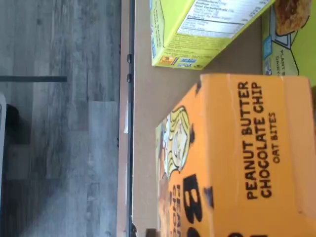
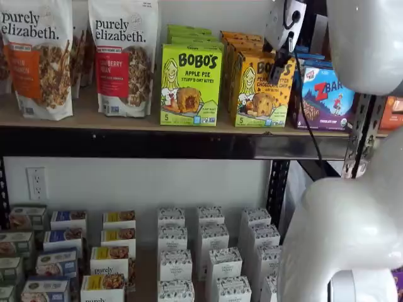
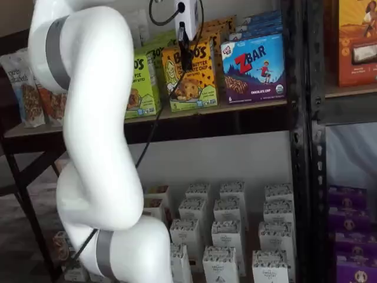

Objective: Pick up the orange box on the top shelf, the fifth box from the left

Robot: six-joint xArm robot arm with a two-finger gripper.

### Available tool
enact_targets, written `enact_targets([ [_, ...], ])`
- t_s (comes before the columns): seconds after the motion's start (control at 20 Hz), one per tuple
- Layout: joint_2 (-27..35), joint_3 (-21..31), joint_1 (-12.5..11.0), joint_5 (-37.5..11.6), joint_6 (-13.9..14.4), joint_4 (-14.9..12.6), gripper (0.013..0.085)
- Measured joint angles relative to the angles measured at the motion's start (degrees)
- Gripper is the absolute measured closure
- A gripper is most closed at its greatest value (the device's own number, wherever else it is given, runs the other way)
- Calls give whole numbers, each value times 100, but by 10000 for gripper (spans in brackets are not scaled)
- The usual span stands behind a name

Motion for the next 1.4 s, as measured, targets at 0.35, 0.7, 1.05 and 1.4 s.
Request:
enact_targets([
  [0.35,-3,-4,-14,7,-12,7,370],
  [0.7,8,-22,-21,46,-18,2,370],
  [1.05,25,-47,-30,88,-23,11,450],
  [1.4,1,-15,-36,50,-27,37,570],
])
